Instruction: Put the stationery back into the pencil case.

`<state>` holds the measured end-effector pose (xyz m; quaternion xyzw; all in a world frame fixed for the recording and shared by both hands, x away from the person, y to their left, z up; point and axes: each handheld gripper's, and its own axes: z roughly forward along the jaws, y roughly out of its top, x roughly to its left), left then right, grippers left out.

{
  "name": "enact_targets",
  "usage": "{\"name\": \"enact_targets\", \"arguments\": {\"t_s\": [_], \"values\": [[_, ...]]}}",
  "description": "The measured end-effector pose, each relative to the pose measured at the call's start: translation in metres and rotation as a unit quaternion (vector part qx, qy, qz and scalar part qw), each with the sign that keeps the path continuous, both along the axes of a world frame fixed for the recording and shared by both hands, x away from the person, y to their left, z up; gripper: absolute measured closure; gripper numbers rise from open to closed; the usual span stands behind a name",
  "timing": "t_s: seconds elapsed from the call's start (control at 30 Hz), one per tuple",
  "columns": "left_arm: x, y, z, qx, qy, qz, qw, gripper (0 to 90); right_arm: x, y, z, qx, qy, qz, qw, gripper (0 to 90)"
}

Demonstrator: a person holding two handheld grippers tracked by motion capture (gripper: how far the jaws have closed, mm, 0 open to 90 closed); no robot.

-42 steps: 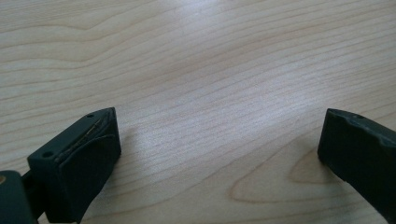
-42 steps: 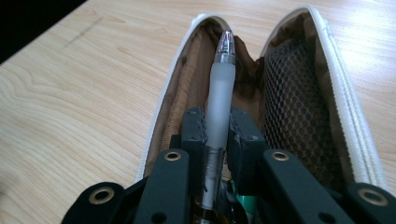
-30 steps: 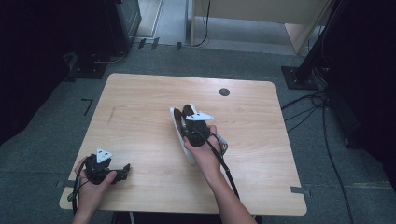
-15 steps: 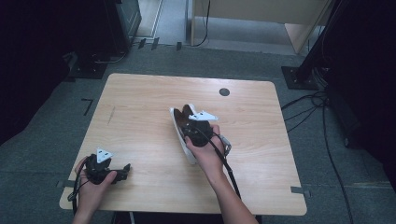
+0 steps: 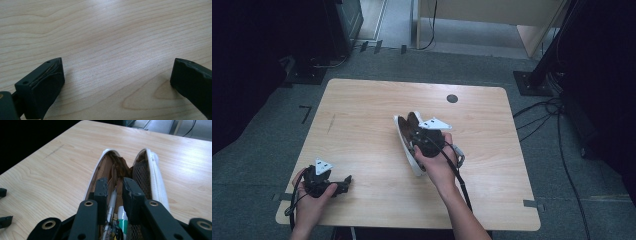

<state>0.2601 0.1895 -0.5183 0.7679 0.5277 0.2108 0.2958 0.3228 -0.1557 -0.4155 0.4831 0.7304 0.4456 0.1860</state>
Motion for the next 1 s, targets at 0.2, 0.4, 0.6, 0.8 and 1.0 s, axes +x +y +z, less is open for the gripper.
{"name": "enact_targets", "arguments": {"t_s": [0.2, 0.4, 0.6, 0.8, 1.0], "values": [[0.000, 0.000, -0.001, -0.002, -0.005, 0.001, 1.0000, 0.0, -0.005, -0.011, 0.010, 0.005, -0.021, -0.007, 0.9997, 70.0], [0.000, 0.000, -0.001, -0.001, -0.004, 0.001, 1.0000, 0.0, -0.008, -0.025, 0.017, 0.005, -0.035, -0.016, 0.9992, 66.2], [0.000, 0.000, -0.001, -0.001, -0.004, 0.001, 1.0000, 0.0, -0.010, -0.041, 0.022, 0.001, -0.048, -0.031, 0.9983, 61.6], [0.000, 0.000, -0.001, -0.001, -0.004, 0.002, 1.0000, 0.0, -0.012, -0.056, 0.023, -0.006, -0.058, -0.046, 0.9973, 56.4], [0.000, 0.000, -0.001, -0.002, -0.004, 0.001, 1.0000, 0.0, -0.013, -0.072, 0.022, -0.009, -0.064, -0.060, 0.9961, 52.3]]}}
